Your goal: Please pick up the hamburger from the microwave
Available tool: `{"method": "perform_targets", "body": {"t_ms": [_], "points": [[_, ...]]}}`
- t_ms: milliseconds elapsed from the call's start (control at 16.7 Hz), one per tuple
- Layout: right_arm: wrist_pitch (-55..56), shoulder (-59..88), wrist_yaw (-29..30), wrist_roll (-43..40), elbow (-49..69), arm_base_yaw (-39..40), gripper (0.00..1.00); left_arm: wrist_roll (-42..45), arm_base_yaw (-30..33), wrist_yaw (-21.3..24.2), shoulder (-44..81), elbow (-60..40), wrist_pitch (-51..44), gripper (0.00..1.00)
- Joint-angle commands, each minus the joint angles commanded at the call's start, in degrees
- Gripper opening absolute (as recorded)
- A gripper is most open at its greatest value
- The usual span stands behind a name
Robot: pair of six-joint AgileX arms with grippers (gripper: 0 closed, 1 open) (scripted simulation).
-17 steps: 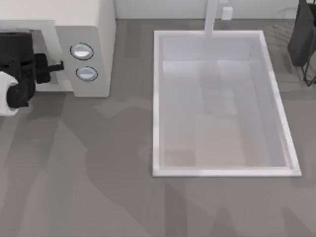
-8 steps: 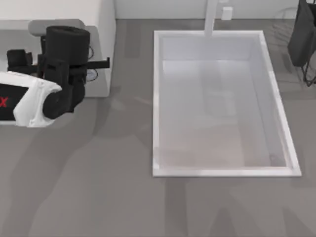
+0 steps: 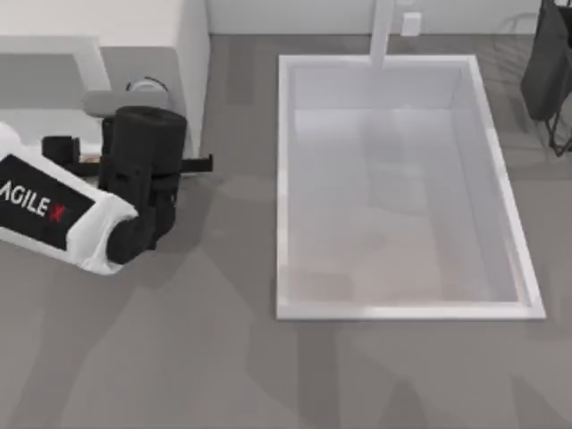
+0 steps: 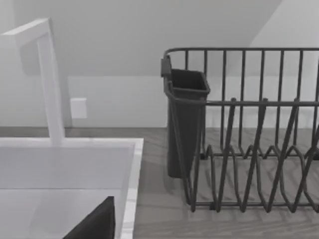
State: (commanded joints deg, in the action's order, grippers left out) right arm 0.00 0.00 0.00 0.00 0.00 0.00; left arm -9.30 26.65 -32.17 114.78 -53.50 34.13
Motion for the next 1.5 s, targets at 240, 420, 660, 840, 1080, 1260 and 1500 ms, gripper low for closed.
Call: {"method": "perform_targets", "body": {"t_ms": [240,420,660,840,1080,1260,1500], "points": [[0.0,0.0,0.0,0.0,0.0,0.0,1.00,-0.8,3.7,3.2,8.0,0.6,13.0,0.00],[0.0,0.0,0.0,0.0,0.0,0.0,1.00,-1.1,5.1,4.6,11.0,0.9,16.7,0.00],[0.0,0.0,0.0,0.0,0.0,0.0,1.00,-1.2,5.2,4.7,11.1,0.9,16.7,0.00],[0.0,0.0,0.0,0.0,0.0,0.0,1.00,-1.2,5.2,4.7,11.1,0.9,16.7,0.23],[0.0,0.0,0.0,0.0,0.0,0.0,1.00,-1.2,5.2,4.7,11.1,0.9,16.7,0.53],[0.0,0.0,0.0,0.0,0.0,0.0,1.00,-1.2,5.2,4.7,11.1,0.9,16.7,0.75],[0.0,0.0,0.0,0.0,0.0,0.0,1.00,-1.2,5.2,4.7,11.1,0.9,16.7,1.00]]}}
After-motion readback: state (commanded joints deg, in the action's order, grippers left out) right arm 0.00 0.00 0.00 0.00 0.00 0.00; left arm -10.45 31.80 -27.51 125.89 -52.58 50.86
